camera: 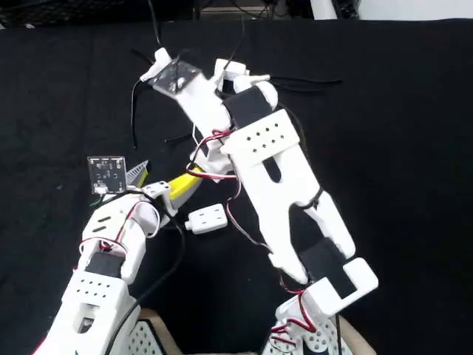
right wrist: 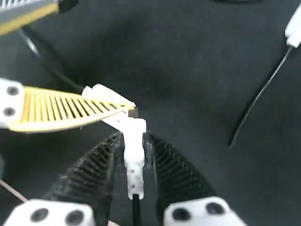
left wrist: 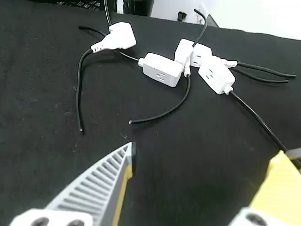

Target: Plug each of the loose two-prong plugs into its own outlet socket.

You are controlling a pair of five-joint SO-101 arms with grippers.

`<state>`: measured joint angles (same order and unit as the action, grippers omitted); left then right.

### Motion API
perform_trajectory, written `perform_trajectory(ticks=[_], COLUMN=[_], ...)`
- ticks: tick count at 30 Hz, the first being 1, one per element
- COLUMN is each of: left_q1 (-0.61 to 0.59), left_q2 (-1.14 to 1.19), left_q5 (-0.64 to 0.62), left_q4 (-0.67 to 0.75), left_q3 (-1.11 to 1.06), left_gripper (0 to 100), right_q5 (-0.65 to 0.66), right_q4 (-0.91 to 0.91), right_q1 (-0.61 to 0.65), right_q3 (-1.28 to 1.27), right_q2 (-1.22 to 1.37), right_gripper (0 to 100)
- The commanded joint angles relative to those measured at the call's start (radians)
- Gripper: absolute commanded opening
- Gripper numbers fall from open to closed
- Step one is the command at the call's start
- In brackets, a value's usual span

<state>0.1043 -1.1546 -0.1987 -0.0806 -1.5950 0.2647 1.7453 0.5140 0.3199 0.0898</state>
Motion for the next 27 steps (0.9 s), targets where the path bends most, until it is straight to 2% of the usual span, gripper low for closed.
perform_trajectory(ticks=[1,7,13,16,21,27], left_q1=[-0.027,-0.163,-0.335,-0.398,-0.426,-0.426], left_q2=[-0.006,-0.012,-0.014,-0.014,-0.014,-0.014], left_q5=[0.008,-0.054,-0.049,-0.049,-0.049,-0.049], left_q4=[0.014,0.008,0.005,-0.049,-0.094,-0.094], left_q3=[0.010,0.010,0.001,0.010,0.030,0.030], left_gripper=[43,43,43,43,43,43], right_q5=[-0.143,-0.284,-0.298,-0.298,-0.299,-0.361], right_q4=[0.020,0.021,0.021,0.021,0.021,0.021], right_q1=[0.003,0.026,0.114,0.137,0.137,0.084], right_q3=[0.045,-0.013,-0.173,-0.193,-0.196,-0.142], right_q2=[-0.007,0.001,0.001,0.004,0.045,0.259], right_gripper=[1.2,1.2,1.2,1.2,1.2,1.1])
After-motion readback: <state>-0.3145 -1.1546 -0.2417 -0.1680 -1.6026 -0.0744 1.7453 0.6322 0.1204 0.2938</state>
